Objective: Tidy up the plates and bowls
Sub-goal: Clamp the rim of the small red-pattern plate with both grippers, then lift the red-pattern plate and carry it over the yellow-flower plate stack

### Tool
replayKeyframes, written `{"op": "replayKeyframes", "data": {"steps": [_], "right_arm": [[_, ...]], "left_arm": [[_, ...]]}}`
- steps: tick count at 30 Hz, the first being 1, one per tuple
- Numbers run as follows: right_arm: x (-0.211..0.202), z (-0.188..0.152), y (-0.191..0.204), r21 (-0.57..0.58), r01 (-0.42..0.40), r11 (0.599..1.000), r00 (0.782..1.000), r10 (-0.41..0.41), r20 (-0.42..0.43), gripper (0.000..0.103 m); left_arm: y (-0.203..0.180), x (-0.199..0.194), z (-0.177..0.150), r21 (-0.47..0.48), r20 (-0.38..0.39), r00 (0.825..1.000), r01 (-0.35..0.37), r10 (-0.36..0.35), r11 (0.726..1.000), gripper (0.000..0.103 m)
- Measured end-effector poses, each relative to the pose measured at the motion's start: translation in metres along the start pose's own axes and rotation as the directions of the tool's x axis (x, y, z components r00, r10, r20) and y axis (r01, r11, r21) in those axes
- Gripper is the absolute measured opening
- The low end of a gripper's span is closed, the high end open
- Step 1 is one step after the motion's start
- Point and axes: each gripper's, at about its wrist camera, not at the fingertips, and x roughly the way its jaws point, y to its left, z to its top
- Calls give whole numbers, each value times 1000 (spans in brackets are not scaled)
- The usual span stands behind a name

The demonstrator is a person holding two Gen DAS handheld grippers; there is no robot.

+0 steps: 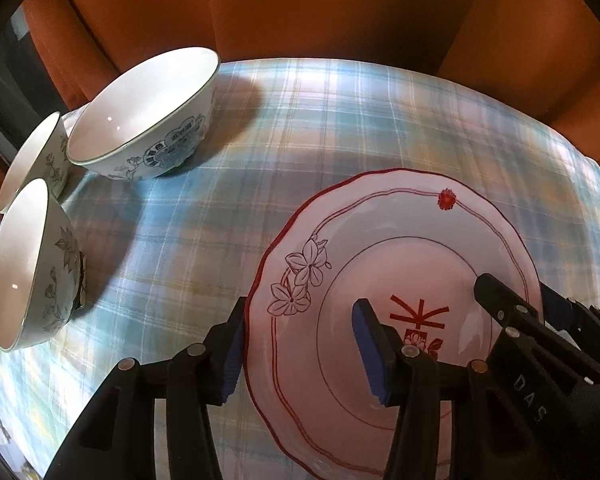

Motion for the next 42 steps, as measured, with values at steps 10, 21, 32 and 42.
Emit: {"op": "replayKeyframes", "data": {"steps": [10,21,32,42], "right_arm": [[-31,-6,7,2,14,1000,999,-14,45,45],[-103,-25,24,25,43,999,991,-46,128,45],[-163,-87,24,108,100,989,980,-117,162,45],[-186,-141,5,178,126,976,978,-152,144,45]], "left_arm": [[7,-41,2,24,71,997,10,-11,1000,51],[24,-107,-13,50,119,991,60,-65,997,51],[22,-143,-60,145,141,979,126,-146,981,51],[-2,-153,-101,221,97,979,155,-180,963,51]]}}
